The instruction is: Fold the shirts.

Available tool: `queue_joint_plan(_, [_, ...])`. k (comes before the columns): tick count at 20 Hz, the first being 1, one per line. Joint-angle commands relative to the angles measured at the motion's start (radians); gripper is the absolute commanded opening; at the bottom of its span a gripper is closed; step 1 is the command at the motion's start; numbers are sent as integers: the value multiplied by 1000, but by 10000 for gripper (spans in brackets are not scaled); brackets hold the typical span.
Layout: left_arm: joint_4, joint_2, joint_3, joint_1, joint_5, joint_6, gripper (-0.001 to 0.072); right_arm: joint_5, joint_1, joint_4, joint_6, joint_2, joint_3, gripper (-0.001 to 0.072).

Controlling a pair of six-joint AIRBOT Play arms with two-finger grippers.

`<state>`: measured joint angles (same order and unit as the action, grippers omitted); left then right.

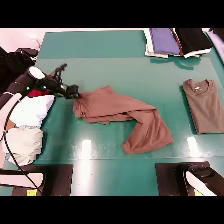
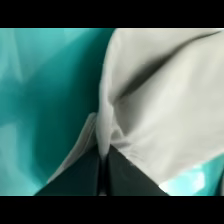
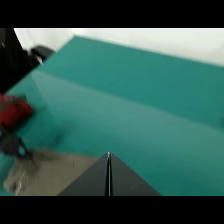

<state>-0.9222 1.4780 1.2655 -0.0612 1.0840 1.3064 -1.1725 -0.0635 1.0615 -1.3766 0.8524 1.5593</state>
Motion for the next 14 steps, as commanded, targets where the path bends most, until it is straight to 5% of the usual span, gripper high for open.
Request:
queue_joint_plan(1, [-6, -62, 116, 2, 7, -8, 26, -145, 100, 14, -37, -54, -224, 19])
queue_joint_plan(4, [-18, -102, 165, 2, 8, -15, 25, -195, 301, 14, -37, -108, -564, 31])
queue_joint_plan(6, [-18, -101, 167, 2, 15, -25, 25, -209, 426, 10, -32, -106, -775, 471])
queue_joint_plan(9, [-18, -98, 167, 2, 18, -25, 25, -190, 508, -10, 47, -40, -996, 497])
queue_joint_plan(14, [-18, -98, 167, 2, 21, -25, 25, -82, 426, -50, 73, 118, -1063, 493])
